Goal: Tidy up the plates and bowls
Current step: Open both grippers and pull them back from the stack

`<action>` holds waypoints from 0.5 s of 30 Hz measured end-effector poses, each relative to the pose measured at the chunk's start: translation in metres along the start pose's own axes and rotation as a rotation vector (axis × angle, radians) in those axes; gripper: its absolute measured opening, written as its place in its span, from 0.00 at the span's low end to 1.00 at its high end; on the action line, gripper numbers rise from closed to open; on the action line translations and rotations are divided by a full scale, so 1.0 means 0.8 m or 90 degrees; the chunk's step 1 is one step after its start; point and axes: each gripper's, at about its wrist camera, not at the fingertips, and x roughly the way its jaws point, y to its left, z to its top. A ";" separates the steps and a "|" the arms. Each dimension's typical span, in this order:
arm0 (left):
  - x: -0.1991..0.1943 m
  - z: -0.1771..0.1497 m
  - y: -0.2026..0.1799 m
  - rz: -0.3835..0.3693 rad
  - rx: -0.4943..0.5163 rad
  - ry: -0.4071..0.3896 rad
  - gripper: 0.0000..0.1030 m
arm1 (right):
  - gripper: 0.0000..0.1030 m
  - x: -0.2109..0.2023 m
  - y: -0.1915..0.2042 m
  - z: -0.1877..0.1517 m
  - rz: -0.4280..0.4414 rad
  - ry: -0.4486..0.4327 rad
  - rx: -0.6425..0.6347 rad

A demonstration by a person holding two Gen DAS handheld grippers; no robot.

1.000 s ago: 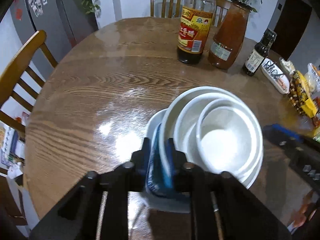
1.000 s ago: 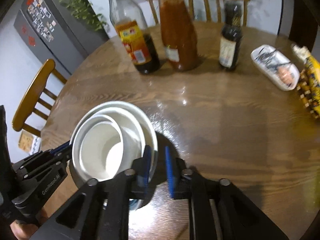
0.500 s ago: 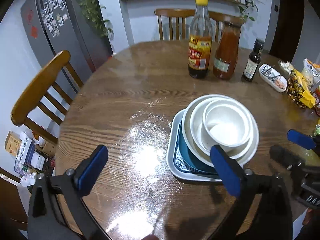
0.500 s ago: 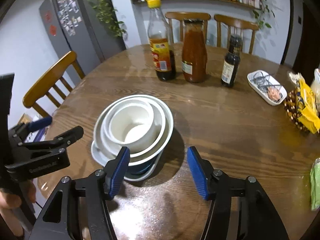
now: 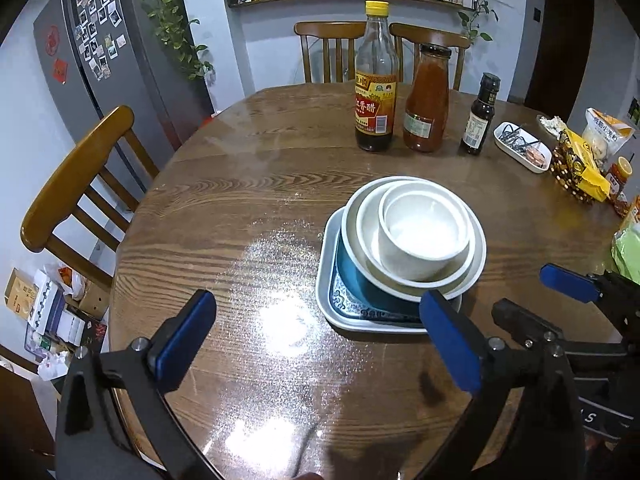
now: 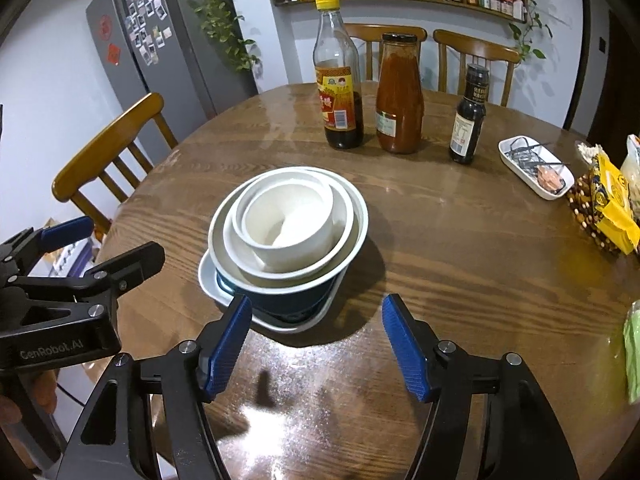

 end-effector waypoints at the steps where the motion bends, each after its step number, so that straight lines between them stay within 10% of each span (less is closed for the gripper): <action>1: -0.001 -0.001 0.001 -0.003 0.000 0.000 0.99 | 0.67 0.000 0.001 -0.001 0.000 0.001 0.001; 15: 0.006 -0.009 0.004 0.000 0.008 0.006 0.99 | 0.67 0.003 0.006 -0.009 -0.009 0.009 -0.002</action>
